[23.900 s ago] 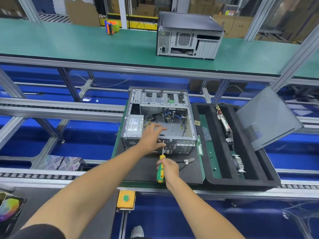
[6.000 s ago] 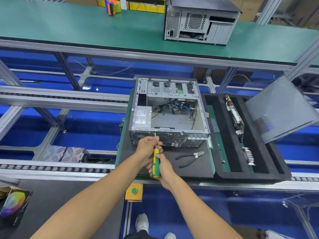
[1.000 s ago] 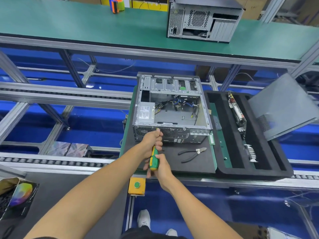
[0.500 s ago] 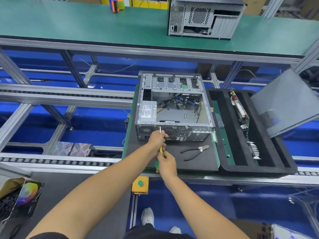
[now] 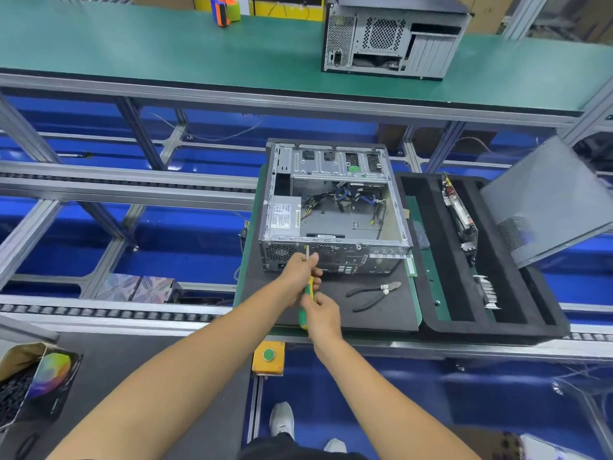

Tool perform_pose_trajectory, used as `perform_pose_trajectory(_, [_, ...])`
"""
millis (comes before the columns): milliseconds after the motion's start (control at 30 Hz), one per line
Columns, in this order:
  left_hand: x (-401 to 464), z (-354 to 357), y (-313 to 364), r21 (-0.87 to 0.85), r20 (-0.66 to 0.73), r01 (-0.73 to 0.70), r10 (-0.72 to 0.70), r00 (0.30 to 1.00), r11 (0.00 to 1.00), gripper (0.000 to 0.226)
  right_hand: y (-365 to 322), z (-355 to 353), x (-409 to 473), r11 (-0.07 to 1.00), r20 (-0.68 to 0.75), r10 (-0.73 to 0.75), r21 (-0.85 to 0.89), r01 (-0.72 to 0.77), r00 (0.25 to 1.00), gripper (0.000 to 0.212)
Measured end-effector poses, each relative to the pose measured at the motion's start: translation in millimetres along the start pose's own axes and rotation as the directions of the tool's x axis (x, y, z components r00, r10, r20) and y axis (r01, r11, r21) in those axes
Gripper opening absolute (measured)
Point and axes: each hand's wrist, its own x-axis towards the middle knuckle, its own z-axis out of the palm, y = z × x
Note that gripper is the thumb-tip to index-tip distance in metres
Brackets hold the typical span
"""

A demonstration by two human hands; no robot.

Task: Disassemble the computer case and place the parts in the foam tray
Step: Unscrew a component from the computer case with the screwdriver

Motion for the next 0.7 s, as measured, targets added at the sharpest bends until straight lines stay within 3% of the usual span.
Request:
perform_pose_trajectory(67, [0.3,4.5,-0.5,0.072,-0.031,0.01,-0.008,0.999,0.997,0.019,0.3,2.3,-5.3,0.986,-0.112,-0.016,-0.166,-0.003,0.994,0.034])
perform_pose_trajectory(133, [1.9,5.5,1.4,0.094,-0.073,0.021,-0.015,0.997,0.995,0.019,0.9,5.0,-4.8,0.968,-0.115,-0.032,-0.249,0.002,0.993,0.033])
perform_pose_trajectory(200, [4.6,4.6,3.3,0.018,-0.062,0.025,-0.024,0.998,1.0,0.024,-4.1,5.4,-3.4,0.991,-0.02,-0.019,-0.133,0.016,1.0,0.028])
perform_pose_trajectory(300, [6.3,4.2,1.9,-0.131,-0.018,0.021,-0.023,1.0,0.991,0.026,-8.9,-1.8,-1.2,0.964,0.183,0.15,0.192,-0.185,0.972,0.035])
perform_pose_trajectory(400, [5.0,1.5,-3.2,-0.253,0.036,0.034,-0.025,0.999,0.967,0.035,-2.7,-5.8,2.0,0.917,0.286,0.199,0.284,-0.281,0.937,0.047])
perform_pose_trajectory(533, [4.2,-2.9,-7.4,-0.195,-0.021,-0.051,0.048,0.999,0.979,0.026,-1.2,-6.8,5.5,0.936,0.219,0.194,0.252,-0.247,0.956,0.029])
perform_pose_trajectory(700, [8.8,-9.3,-12.8,0.018,-0.18,-0.137,0.138,0.974,0.99,0.017,1.6,-6.9,6.6,0.981,0.063,0.036,0.188,-0.048,0.997,0.009])
